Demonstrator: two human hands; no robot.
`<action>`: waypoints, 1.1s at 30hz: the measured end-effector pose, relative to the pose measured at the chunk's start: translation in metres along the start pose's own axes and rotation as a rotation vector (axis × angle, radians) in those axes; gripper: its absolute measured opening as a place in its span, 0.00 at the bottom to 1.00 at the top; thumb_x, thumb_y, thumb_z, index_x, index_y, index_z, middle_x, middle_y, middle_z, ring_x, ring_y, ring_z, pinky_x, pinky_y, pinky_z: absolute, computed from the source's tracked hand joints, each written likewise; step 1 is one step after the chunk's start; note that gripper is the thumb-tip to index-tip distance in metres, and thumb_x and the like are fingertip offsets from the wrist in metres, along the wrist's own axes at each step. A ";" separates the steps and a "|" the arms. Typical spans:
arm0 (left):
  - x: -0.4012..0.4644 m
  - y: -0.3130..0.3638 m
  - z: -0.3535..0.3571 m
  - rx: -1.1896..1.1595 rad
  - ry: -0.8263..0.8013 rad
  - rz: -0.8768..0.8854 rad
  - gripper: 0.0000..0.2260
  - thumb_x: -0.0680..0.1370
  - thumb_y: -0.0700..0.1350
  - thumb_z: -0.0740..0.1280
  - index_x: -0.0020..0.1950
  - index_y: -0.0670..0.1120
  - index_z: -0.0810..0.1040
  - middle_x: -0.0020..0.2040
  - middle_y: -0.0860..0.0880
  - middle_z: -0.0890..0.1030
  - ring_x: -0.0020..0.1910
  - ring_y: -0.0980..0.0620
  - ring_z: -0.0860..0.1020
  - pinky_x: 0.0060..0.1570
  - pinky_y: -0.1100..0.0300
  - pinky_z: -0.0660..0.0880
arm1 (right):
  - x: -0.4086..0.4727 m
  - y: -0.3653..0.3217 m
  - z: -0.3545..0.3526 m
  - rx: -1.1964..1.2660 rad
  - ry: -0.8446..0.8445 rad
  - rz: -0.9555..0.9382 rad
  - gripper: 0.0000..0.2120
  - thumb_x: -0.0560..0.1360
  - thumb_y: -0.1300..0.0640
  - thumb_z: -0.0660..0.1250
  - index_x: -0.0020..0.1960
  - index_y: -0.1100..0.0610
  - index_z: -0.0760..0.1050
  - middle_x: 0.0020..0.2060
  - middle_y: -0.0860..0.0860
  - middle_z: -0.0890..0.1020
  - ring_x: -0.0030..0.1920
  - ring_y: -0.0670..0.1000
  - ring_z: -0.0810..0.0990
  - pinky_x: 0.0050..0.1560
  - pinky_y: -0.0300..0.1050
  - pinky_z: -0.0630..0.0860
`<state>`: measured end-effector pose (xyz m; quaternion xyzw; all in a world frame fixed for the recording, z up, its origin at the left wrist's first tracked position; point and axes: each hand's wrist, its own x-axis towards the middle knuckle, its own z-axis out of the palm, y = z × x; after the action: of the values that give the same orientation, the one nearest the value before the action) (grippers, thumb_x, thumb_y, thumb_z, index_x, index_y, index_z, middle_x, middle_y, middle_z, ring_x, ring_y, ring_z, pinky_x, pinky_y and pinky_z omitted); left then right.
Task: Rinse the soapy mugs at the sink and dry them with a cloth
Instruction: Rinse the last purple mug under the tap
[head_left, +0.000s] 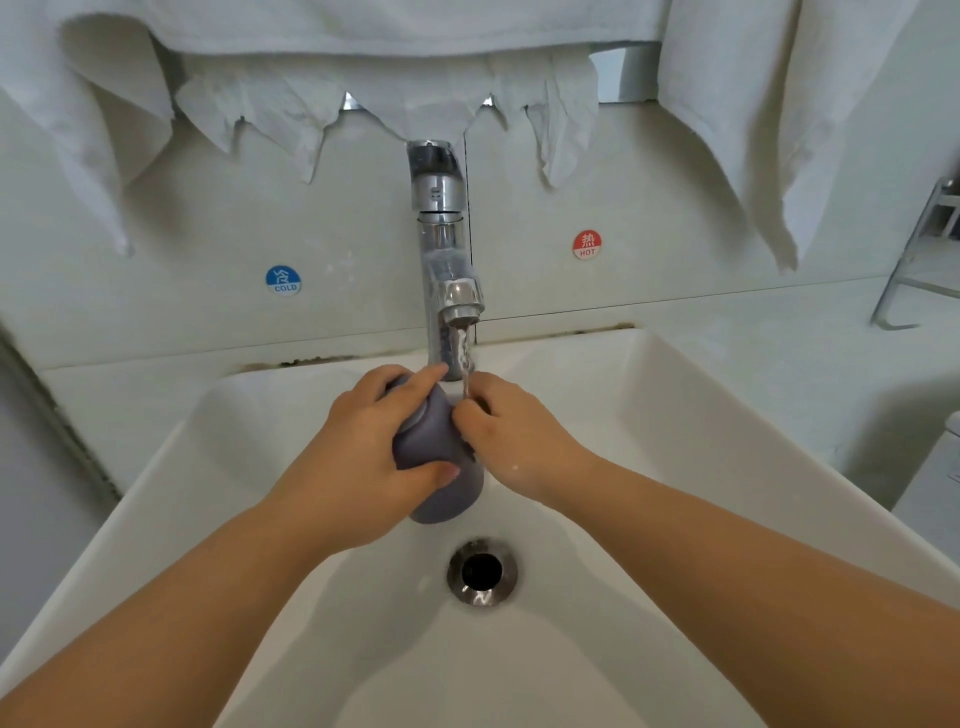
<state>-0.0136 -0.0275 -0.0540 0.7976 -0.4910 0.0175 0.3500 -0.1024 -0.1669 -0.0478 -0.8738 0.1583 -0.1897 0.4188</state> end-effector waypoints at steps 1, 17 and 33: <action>0.000 0.002 0.001 -0.004 -0.001 0.002 0.36 0.70 0.50 0.75 0.75 0.61 0.62 0.64 0.61 0.65 0.65 0.54 0.66 0.65 0.55 0.69 | 0.001 0.001 0.001 -0.007 0.037 -0.010 0.14 0.79 0.56 0.57 0.34 0.56 0.65 0.33 0.53 0.73 0.35 0.53 0.71 0.41 0.54 0.72; 0.002 0.006 -0.009 -0.755 -0.075 -0.441 0.11 0.74 0.46 0.73 0.52 0.58 0.78 0.53 0.52 0.83 0.51 0.49 0.82 0.40 0.51 0.82 | 0.000 0.008 -0.005 0.035 0.043 -0.046 0.17 0.79 0.47 0.63 0.32 0.46 0.69 0.24 0.40 0.73 0.27 0.40 0.70 0.29 0.32 0.63; 0.005 0.008 -0.016 -0.798 -0.130 -0.410 0.23 0.63 0.50 0.76 0.56 0.57 0.77 0.55 0.51 0.83 0.51 0.49 0.82 0.39 0.53 0.81 | 0.000 -0.004 -0.014 0.051 0.070 -0.031 0.20 0.80 0.53 0.61 0.30 0.54 0.63 0.26 0.48 0.68 0.28 0.47 0.65 0.32 0.42 0.62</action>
<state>-0.0123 -0.0240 -0.0360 0.6805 -0.3121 -0.2928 0.5948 -0.1086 -0.1744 -0.0364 -0.8580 0.1544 -0.2307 0.4323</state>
